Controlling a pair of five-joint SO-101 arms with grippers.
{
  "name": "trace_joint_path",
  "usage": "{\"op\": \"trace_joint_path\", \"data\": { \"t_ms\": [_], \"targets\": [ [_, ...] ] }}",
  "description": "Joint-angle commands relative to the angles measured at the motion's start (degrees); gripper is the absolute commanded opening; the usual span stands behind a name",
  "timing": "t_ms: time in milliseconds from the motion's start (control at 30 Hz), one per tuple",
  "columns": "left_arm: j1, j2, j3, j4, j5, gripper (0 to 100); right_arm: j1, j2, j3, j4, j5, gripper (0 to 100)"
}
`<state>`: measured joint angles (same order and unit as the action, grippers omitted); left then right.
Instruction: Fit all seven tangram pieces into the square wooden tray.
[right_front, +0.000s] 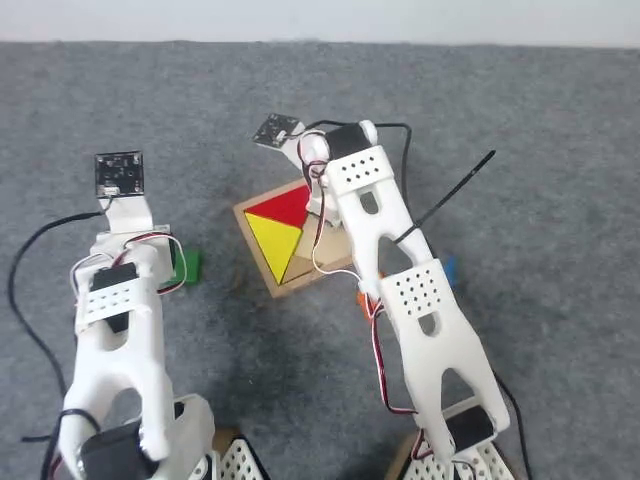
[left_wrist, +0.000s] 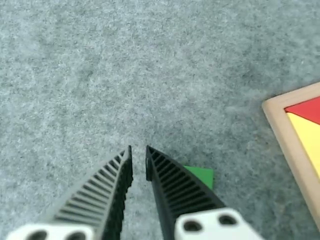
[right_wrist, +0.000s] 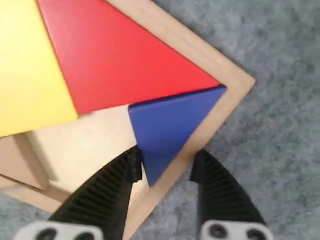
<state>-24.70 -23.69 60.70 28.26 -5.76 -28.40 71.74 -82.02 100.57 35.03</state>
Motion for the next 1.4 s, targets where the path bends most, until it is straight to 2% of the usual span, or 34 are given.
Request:
{"op": "trace_joint_path", "data": {
  "t_ms": [0, 67, 367, 600, 667, 800, 900, 1000, 1367],
  "targets": [
    [0.35, -0.62, -0.57, -1.41, -0.88, 5, 0.57, -1.54, -5.71, 1.71, 0.26, 4.0],
    [0.35, -0.62, -0.57, -1.41, -0.88, 5, 0.57, -1.45, -7.74, 1.98, 0.26, 0.7],
    [0.35, -0.62, -0.57, -1.41, -0.88, 5, 0.66, -1.54, -10.9, 1.98, -3.34, 1.2],
    [0.35, -0.62, -0.57, -1.41, -0.88, 5, 1.1, -1.19, -12.22, 2.07, -3.34, 2.2],
    [0.35, -0.62, -0.57, -1.41, -0.88, 5, 0.84, -1.19, -11.87, 2.15, -3.34, 7.1],
    [0.35, -0.7, -0.57, -1.41, -0.88, 5, -1.19, -1.01, -10.55, 2.15, -2.9, 23.8],
    [0.35, -0.7, -0.57, -1.41, -0.88, 5, -3.21, -0.57, -7.03, 1.89, -1.93, 31.3],
    [0.35, -0.7, -0.57, -1.41, -0.88, 5, -4.7, 0.22, -4.84, 1.89, 0.53, 32.4],
    [0.35, -0.79, -0.57, -1.41, -0.88, 5, -4.88, 0.66, -1.23, 1.45, 0.7, 32.0]
  ]
}}
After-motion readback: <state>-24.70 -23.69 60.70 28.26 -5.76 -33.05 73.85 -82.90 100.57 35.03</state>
